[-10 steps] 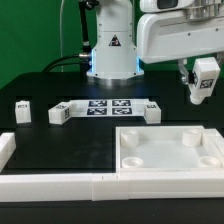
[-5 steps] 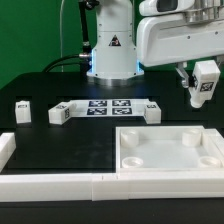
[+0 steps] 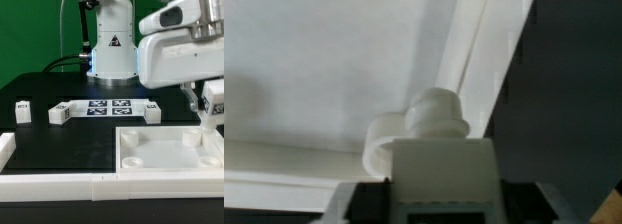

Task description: Assemble one leg

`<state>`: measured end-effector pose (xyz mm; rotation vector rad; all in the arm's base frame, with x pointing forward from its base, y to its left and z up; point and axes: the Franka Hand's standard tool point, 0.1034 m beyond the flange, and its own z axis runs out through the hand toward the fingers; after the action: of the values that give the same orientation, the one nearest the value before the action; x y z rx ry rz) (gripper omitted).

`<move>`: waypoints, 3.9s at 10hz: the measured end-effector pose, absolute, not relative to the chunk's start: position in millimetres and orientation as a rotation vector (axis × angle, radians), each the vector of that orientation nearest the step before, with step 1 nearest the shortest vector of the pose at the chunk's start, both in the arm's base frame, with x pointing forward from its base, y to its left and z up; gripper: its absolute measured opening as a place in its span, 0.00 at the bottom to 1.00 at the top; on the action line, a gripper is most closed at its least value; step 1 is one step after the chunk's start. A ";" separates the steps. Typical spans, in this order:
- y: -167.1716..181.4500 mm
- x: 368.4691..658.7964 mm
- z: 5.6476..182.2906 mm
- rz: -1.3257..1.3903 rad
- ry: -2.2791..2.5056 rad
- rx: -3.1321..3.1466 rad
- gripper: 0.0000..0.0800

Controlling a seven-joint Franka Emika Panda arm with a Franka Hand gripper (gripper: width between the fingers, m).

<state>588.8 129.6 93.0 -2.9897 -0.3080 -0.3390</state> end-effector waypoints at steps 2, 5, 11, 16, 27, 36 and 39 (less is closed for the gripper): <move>127.5 591.4 93.3 -0.417 -0.299 -2.985 0.36; 123.6 597.1 95.3 -0.564 -0.297 -2.972 0.36; 118.4 612.8 85.0 -0.592 -0.313 -2.970 0.36; 116.7 616.7 64.2 -0.569 -0.301 -2.973 0.36; 111.5 597.5 51.3 -0.771 -0.284 -2.951 0.36; 111.4 597.5 51.2 -0.771 -0.284 -2.951 0.81; 110.8 602.9 70.3 -0.778 -0.262 -2.949 0.81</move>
Offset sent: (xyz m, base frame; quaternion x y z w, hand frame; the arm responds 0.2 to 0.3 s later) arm 0.0000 0.0000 0.0000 0.0000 0.0000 0.0000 1.0000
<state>602.9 110.8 70.3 -2.9489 -0.2622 -0.7783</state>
